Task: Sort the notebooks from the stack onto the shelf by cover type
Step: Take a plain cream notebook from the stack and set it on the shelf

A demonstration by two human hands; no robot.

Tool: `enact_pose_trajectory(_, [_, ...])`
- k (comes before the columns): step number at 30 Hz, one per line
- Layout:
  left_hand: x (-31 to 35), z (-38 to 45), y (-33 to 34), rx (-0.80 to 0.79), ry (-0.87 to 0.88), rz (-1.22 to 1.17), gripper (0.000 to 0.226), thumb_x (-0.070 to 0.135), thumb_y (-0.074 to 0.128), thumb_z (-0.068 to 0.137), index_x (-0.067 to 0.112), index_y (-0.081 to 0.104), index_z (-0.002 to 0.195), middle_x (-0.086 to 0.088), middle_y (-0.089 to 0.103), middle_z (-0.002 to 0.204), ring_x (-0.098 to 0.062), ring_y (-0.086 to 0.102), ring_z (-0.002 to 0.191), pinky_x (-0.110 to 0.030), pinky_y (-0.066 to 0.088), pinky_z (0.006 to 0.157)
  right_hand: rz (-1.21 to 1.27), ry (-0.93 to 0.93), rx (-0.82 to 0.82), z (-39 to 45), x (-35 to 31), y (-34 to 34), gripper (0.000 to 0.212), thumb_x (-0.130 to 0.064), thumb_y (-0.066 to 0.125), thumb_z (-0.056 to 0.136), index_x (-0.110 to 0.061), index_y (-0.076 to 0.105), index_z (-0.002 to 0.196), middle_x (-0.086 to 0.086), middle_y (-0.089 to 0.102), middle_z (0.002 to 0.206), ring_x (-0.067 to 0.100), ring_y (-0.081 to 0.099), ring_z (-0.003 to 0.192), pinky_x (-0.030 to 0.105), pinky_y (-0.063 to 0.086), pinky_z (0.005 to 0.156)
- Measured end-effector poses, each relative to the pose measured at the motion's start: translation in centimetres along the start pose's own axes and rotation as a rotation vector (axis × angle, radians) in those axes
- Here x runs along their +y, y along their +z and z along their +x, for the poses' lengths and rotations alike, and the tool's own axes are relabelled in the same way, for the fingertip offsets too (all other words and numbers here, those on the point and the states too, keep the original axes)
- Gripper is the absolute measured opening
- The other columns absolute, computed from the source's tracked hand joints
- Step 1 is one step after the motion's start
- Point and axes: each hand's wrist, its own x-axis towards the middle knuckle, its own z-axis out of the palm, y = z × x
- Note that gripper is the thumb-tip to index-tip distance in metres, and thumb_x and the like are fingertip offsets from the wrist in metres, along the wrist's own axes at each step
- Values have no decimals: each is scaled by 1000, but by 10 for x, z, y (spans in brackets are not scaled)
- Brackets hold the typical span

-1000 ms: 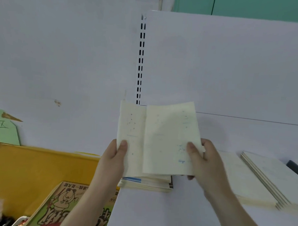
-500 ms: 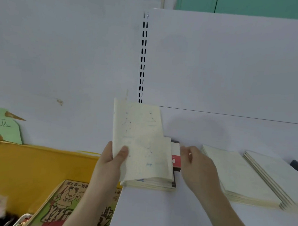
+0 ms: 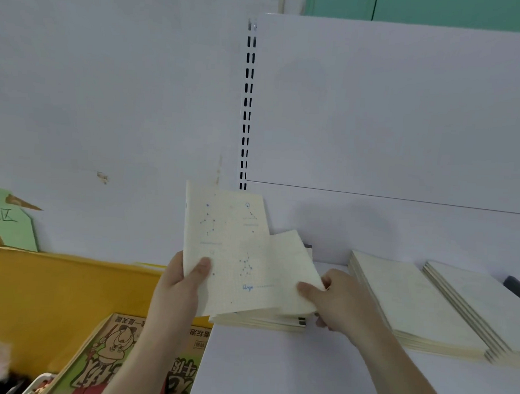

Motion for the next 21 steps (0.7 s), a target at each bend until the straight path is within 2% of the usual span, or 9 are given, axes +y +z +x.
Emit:
enact_pose_trajectory(3, [-1,1,1,-4,-11,6,14,26,59,100,29,68,110,7,76,102,-25,68,104,-55,54,94,204,22,0,-3,4,-17,16,-25,56,96,-11,52,99,16,71,75,32,70,55,29,49,45])
enact_pose_trajectory(5, [-3,1,1,-4,-14,13,13,27,59,100,31,68,109,7,76,102,-25,68,103,-56,54,93,281,-4,95,-5,9,-32,6,-19,52,98,-14,53,100,16,71,74,33,69,52,30,49,45])
enact_pose_trajectory(8, [-4,3,3,16,-7,29,13,28,59,100,32,67,108,9,75,100,-24,68,103,-53,55,90,327,-80,323,-11,15,-53,5,-19,50,99,-17,53,101,10,71,73,25,68,48,31,48,46])
enact_pose_trajectory(10, [-3,1,8,17,6,46,12,28,58,100,32,66,107,12,75,97,-22,68,101,-49,56,87,456,-105,412,-19,14,-60,8,-21,51,100,-17,54,105,10,70,78,22,68,48,32,48,47])
enact_pose_trajectory(12, [0,-1,15,1,18,70,11,28,58,100,33,66,106,13,75,96,-21,68,100,-49,57,86,639,-120,416,-29,9,-61,9,-22,53,100,-15,56,106,12,70,81,22,66,48,33,48,48])
enact_pose_trajectory(14, [3,-6,24,-29,23,76,11,28,57,101,30,67,106,12,75,96,-19,70,98,-48,57,87,721,-132,379,-36,1,-52,9,-23,54,100,-16,57,105,12,71,79,24,65,49,32,47,45])
enact_pose_trajectory(17, [7,-17,41,-89,28,41,15,33,56,101,27,68,108,10,76,98,-17,71,97,-46,58,87,609,-170,369,-41,2,-26,6,-24,52,101,-18,55,102,10,70,73,22,66,51,25,45,43])
enact_pose_trajectory(19, [9,-26,52,-129,59,27,25,47,57,95,30,67,110,13,76,99,-10,72,95,-38,59,82,425,-189,400,-45,8,-9,10,-33,50,99,-24,52,101,2,69,79,18,66,63,21,44,51])
enact_pose_trajectory(21, [9,-33,59,-168,98,58,36,55,66,81,33,65,109,17,76,98,-4,72,90,-30,59,76,314,-213,428,-53,14,1,10,-39,50,97,-29,49,99,-6,65,85,16,62,77,25,41,59])
